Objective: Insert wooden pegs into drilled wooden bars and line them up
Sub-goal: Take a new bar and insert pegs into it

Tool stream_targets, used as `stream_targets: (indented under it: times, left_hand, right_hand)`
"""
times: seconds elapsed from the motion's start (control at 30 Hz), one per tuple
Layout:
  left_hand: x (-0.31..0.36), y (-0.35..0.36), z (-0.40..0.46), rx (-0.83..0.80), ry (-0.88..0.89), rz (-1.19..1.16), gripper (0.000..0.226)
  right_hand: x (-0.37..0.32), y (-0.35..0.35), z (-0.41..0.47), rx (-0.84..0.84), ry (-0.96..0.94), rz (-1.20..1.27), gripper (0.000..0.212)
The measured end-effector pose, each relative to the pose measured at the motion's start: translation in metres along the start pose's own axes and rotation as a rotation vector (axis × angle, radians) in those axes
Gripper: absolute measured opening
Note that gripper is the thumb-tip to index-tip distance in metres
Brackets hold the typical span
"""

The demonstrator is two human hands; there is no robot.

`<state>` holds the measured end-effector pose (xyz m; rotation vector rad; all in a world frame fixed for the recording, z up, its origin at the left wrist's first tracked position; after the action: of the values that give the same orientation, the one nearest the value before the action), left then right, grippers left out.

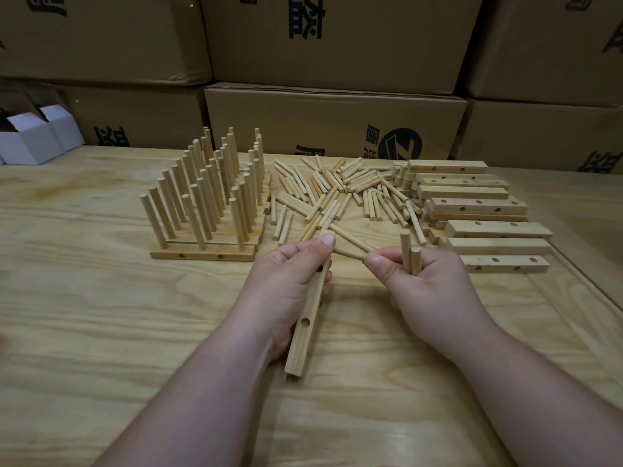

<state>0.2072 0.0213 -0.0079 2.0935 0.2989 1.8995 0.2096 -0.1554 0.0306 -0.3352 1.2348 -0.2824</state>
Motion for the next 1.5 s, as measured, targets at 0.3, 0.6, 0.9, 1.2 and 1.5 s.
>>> stream_targets:
  times: [0.3,0.6,0.9,1.2,1.5]
  left_hand:
    - [-0.001,0.0,-0.001,0.012,-0.003,-0.01,0.037]
    - [0.0,-0.001,-0.002,0.002,-0.017,0.032,0.039]
    - [0.0,0.003,-0.004,-0.029,-0.031,-0.019,0.04]
    - [-0.003,0.004,-0.004,-0.046,-0.046,-0.001,0.033]
    - [-0.002,0.003,-0.005,-0.013,-0.049,0.008,0.036]
  right_hand:
    - [0.006,-0.004,0.005,-0.096,0.071,-0.072,0.009]
    - [0.012,0.0,0.006,-0.124,0.175,0.038,0.015]
    - [0.006,0.0,0.005,-0.107,0.112,-0.043,0.012]
    - [0.002,-0.007,0.005,-0.124,0.12,-0.102,0.012]
    - [0.002,-0.001,0.007,-0.078,0.053,-0.007,0.01]
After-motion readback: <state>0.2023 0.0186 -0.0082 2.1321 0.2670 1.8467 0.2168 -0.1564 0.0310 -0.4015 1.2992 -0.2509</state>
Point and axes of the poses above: each hand's wrist, its own z-axis towards the middle knuckle, its own y-axis out of the palm, x = y × z, the point moved 8 cm from there along z, towards the middle knuckle, and after that the axes turned 6 degrees about -x, right-handed, at the moved point
